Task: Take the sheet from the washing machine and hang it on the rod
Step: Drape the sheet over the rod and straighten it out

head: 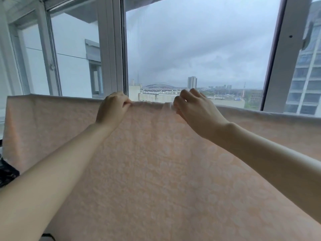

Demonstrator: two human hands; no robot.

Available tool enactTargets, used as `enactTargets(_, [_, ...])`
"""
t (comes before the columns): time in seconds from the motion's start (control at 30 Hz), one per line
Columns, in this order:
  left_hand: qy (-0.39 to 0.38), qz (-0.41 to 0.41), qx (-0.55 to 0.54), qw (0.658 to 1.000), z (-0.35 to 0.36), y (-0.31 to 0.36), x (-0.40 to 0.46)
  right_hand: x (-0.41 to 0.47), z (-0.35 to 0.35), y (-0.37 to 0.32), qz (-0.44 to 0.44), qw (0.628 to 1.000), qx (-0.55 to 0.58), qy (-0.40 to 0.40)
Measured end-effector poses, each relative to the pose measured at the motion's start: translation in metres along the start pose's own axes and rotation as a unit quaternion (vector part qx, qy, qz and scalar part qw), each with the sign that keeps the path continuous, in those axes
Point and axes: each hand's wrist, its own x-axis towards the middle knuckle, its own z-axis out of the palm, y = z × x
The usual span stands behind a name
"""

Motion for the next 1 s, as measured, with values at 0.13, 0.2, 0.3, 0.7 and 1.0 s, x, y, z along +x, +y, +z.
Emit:
enactTargets(0.13, [0.012,0.006,0.008,1.0,0.008,-0.001,-0.005,0.006,0.006,0.001,0.016,0.999,0.027,-0.014])
enactTargets(0.2, [0.015,0.013,0.005,1.0,0.016,-0.002,-0.018,0.009,0.006,-0.003,0.023,0.999,0.046,-0.005])
enactTargets(0.3, [-0.007,0.029,-0.003,1.0,0.026,-0.005,-0.038,0.018,0.011,-0.015,0.004,0.999,0.045,-0.013])
enactTargets(0.7, [-0.098,0.034,-0.132,0.986,0.023,-0.04,-0.049,0.096,0.053,-0.083,0.008,0.994,0.052,-0.098])
enactTargets(1.0, [-0.003,0.025,-0.116,0.993,0.007,-0.153,0.001,0.152,0.106,-0.133,0.086,0.991,0.002,-0.1])
